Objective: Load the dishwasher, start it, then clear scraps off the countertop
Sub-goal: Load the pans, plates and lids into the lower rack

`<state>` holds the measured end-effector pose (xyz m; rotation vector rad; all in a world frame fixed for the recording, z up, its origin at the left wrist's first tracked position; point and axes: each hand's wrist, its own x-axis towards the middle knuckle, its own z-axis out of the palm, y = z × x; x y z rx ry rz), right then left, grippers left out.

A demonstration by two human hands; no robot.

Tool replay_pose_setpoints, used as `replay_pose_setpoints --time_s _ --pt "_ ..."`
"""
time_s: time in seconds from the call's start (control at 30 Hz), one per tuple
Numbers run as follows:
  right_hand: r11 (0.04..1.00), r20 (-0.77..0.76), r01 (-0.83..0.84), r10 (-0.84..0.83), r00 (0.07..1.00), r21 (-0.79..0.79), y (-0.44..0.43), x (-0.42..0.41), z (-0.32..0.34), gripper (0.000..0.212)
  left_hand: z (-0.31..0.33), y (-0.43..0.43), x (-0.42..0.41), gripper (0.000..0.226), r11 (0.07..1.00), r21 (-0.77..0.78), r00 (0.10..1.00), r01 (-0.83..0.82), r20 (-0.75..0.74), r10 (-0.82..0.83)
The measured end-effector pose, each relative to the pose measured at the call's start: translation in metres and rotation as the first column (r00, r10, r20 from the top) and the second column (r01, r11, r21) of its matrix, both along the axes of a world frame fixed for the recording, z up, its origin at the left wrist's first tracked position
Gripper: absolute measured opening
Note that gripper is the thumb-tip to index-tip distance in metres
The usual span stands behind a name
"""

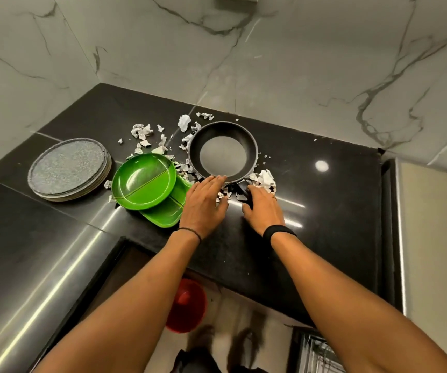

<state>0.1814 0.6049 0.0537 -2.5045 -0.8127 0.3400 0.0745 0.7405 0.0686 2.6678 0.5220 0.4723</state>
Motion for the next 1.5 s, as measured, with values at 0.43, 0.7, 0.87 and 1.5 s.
replay_pose_setpoints --time_s 0.43,0.7,0.87,1.5 --pt "0.98 -0.012 0.179 -0.178 0.984 0.085 0.028 -0.009 -0.006 0.039 -0.015 0.033 0.012 0.059 0.992 0.004 0.991 0.124 -0.042 -0.124" --pt "0.962 0.124 0.25 -0.262 0.957 0.105 0.012 -0.016 0.017 0.036 0.006 0.049 0.028 0.064 0.977 0.085 0.979 0.197 0.033 -0.2" --pt "0.951 0.233 0.298 -0.31 0.922 0.088 -0.01 -0.011 0.04 0.034 0.027 0.051 0.05 0.062 0.928 0.278 0.957 0.247 0.08 -0.279" --pt "0.762 0.361 0.648 -0.603 0.711 -0.002 -0.241 -0.102 0.078 0.035 0.074 -0.117 0.11 0.042 0.357 0.513 0.51 0.781 -0.192 -0.839"
